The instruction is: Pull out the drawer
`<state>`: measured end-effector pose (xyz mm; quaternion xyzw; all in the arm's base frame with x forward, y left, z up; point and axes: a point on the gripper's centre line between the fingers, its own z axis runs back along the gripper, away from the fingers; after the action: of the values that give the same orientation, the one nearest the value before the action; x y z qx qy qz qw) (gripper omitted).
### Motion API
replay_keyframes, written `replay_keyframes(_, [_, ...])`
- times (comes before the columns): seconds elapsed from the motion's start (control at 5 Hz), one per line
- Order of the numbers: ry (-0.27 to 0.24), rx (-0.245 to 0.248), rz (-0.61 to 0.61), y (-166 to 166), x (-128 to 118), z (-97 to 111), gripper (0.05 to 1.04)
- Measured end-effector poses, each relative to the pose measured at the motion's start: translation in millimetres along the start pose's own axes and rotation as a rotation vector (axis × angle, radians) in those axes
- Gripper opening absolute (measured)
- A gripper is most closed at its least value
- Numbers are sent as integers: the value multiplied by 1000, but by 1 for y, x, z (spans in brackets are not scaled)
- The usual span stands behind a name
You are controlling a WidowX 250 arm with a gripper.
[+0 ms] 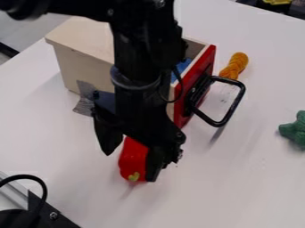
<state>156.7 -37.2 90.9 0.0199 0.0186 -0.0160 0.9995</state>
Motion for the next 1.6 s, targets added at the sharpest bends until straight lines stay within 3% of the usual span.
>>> replay_keyframes(0.4, [19, -14, 12, -1, 2, 1, 998])
replay_keyframes(0.6, [14, -29, 28, -1, 19, 5, 998])
replay_keyframes(1.0, [1, -57, 59, -16, 81, -1, 999])
replay_keyframes(1.2, [-47, -83, 89, -27, 109, -7, 998])
replay_keyframes(1.4, [-95, -62, 113, -31, 136, -23, 999])
replay_keyframes(1.6, [-143, -78, 102, -41, 159, -36, 998])
